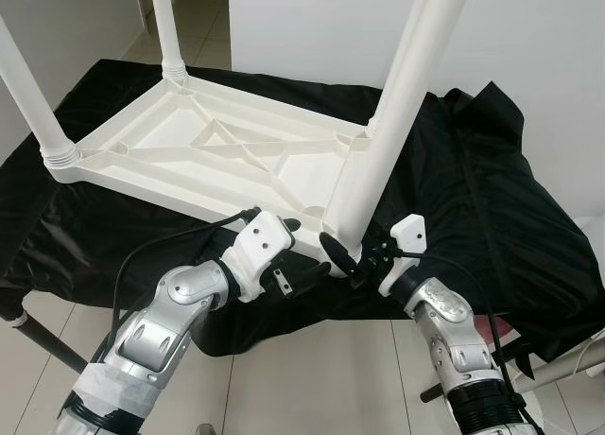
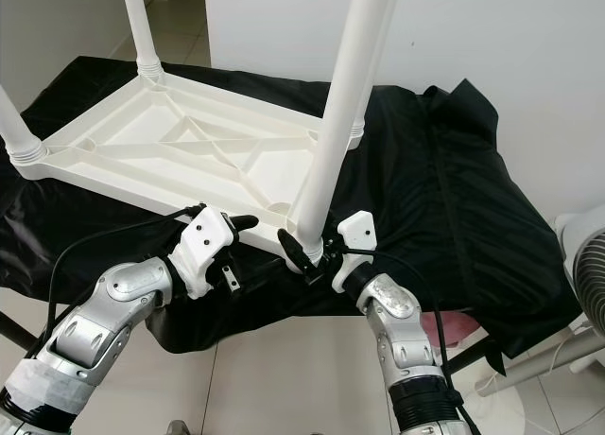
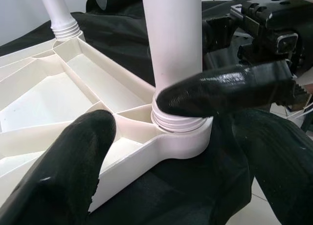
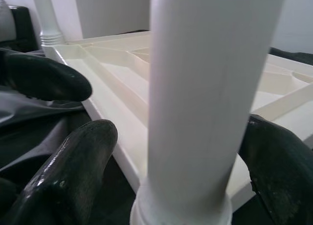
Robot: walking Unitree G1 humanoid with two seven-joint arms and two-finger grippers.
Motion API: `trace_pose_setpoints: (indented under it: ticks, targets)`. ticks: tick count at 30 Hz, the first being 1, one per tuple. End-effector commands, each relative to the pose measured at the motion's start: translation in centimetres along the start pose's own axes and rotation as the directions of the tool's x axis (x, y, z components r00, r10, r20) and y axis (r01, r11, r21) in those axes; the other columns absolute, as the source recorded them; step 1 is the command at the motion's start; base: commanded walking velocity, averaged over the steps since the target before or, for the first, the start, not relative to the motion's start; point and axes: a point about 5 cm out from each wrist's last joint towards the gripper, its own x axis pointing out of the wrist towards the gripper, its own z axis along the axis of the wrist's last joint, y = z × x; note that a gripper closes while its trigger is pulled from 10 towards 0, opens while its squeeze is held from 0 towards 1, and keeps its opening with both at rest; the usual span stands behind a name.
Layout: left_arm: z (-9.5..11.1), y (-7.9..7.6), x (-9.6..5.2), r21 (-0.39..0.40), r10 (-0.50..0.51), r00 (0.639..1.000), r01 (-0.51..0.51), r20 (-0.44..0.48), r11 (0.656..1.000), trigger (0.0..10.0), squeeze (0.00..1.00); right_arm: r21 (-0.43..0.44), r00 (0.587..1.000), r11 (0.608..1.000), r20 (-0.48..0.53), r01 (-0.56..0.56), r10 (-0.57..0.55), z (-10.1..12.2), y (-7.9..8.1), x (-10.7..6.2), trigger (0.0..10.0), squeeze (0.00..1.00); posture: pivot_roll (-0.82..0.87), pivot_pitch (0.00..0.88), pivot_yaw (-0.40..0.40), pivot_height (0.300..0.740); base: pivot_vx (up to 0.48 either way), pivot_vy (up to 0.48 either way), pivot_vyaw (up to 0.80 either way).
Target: Building children table
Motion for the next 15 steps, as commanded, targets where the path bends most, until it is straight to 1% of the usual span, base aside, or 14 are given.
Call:
trace_pose_setpoints:
  ticks: [1, 12, 15]
  targets:
    - [-0.16, 0.04, 0.06, 0.012, 0.001, 1.000, -0.001, -0.009, 1.000, 10.0, 0.00, 0.013, 1.000, 1.000, -0.013, -0.023, 0.023, -0.27, -0.08, 0.06, 10.0, 0.00, 0.03, 0.009, -0.091, 0.740, 0.000, 0.000, 0.00]
    - [-0.16, -0.01, 0.06, 0.018, 0.000, 1.000, 0.000, -0.011, 1.000, 10.0, 0.00, 0.015, 0.996, 0.996, -0.015, -0.087, 0.087, -0.04, -0.51, 0.21, 10.0, 0.00, 0.03, 0.004, -0.088, 0.740, 0.000, 0.000, 0.00]
    - [-0.28, -0.05, -0.12, 0.004, 0.006, 1.000, -0.005, -0.018, 1.000, 10.0, 0.00, 0.006, 0.993, 0.993, -0.024, -0.118, 0.118, -0.08, -0.73, 0.33, 10.0, 0.00, 0.05, 0.001, -0.096, 0.740, 0.000, 0.000, 0.00]
